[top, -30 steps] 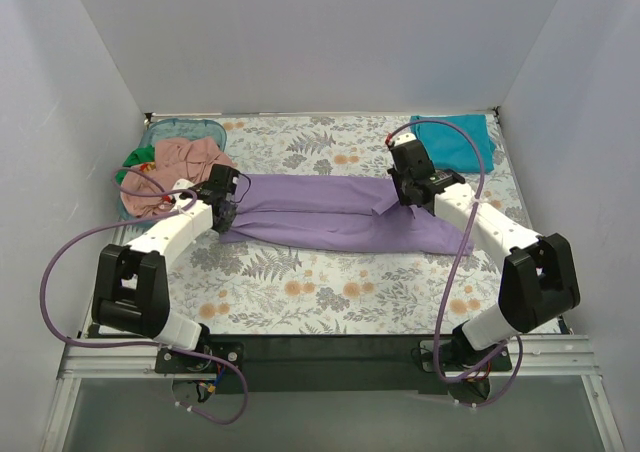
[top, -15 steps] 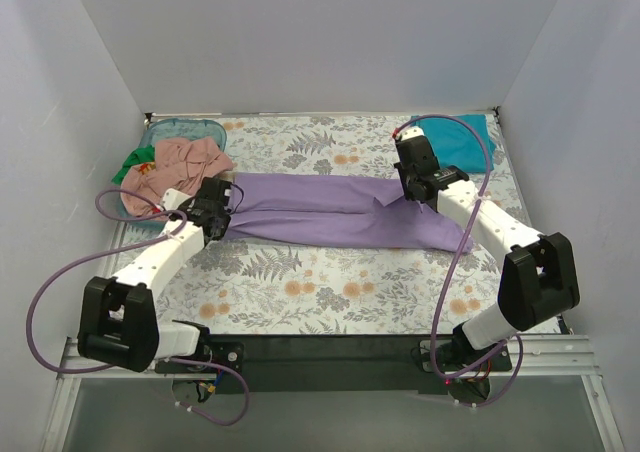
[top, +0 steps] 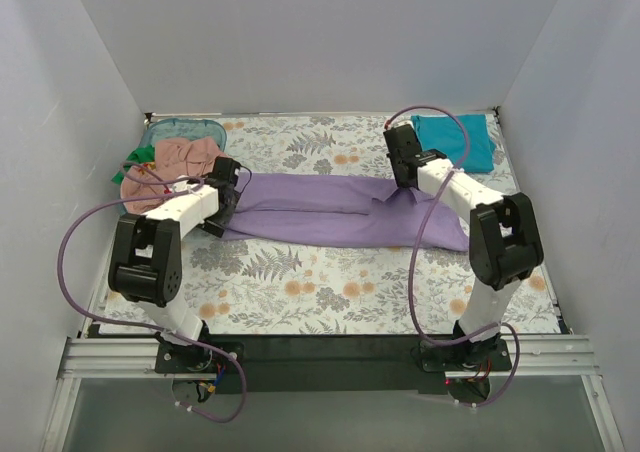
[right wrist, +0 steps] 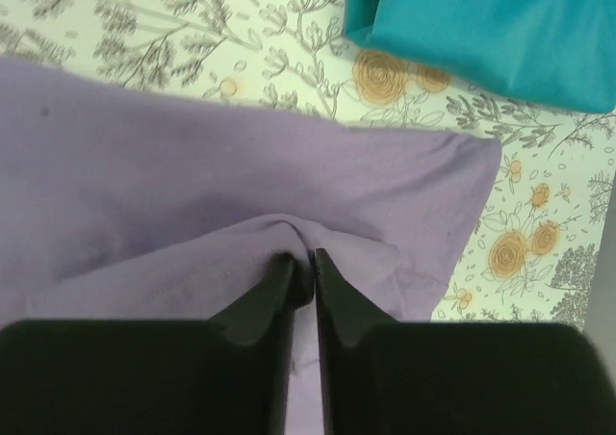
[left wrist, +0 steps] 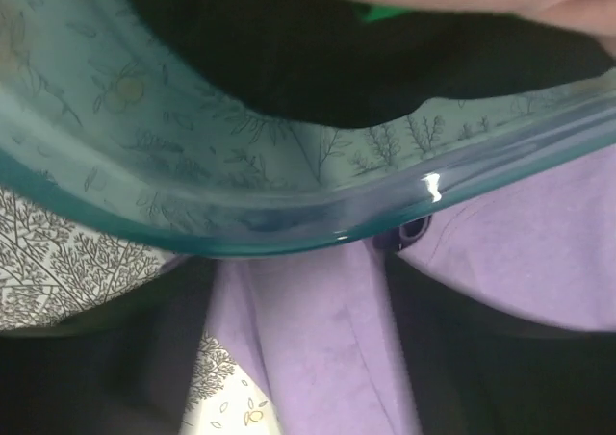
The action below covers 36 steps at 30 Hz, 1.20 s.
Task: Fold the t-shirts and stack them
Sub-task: Fold the tshirt
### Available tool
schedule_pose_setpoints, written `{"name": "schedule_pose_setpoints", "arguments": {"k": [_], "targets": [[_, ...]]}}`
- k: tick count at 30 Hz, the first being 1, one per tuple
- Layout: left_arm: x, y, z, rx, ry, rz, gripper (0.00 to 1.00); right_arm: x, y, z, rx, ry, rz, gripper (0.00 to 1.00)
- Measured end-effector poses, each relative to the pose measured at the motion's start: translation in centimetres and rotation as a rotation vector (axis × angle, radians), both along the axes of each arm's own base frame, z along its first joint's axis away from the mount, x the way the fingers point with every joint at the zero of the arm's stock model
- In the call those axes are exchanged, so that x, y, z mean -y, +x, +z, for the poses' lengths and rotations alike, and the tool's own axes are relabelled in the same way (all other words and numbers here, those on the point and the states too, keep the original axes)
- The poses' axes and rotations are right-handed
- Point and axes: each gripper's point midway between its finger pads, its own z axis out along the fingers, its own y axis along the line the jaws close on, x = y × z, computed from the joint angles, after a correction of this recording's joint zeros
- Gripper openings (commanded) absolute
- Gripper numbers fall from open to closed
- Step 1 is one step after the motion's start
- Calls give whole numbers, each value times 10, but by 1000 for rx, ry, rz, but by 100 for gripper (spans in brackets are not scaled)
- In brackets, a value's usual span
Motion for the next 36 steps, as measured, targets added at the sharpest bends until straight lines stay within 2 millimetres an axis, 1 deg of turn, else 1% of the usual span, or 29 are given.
{"name": "schedule_pose_setpoints", "arguments": {"k": [1,2,5,6,7,9,11,13,16,18,19,21,24,27,29,30,32,34,36], "targets": [[0,3,0,-16,3,-2,96,1,8,-3,2,-12,-15,34],[1,6,2,-21,0,-7,96,1,15,-5,5,-20,-26,98],[4,13,12,-11,-17,-24,96,2,36,-6,18,-43,-68,98],[7,15,17,-6,-27,-42,96,2,41,-5,24,-43,-79,99],[10,16,20,-1,-37,-56,96,2,42,-4,28,-38,-89,98],[16,13,27,5,-61,-95,96,5,37,-1,24,-27,-107,98],[23,10,35,22,-77,-137,96,6,25,2,24,3,-120,98],[31,6,43,43,-88,-180,96,8,6,6,16,43,-128,98],[52,1,57,88,-112,-275,97,8,-25,11,8,126,-128,98],[65,3,62,111,-126,-336,96,6,-43,9,1,181,-125,98],[71,5,62,119,-134,-366,96,5,-51,5,-11,200,-124,98],[79,11,58,126,-144,-414,96,3,-60,-8,-38,226,-129,98],[91,20,41,102,-163,-484,97,2,-70,-33,-97,241,-146,98],[99,25,11,39,-181,-530,97,5,-68,-53,-138,254,-179,98],[102,22,-7,-4,-191,-546,97,7,-65,-62,-150,263,-197,98],[103,24,-9,-7,-193,-553,97,8,-64,-67,-158,270,-205,98],[107,28,-6,16,-202,-563,97,8,-62,-77,-176,280,-222,98],[108,26,-8,28,-209,-569,97,5,-61,-87,-196,300,-226,98],[109,23,-8,44,-217,-574,97,0,-57,-88,-192,329,-220,98]]}}
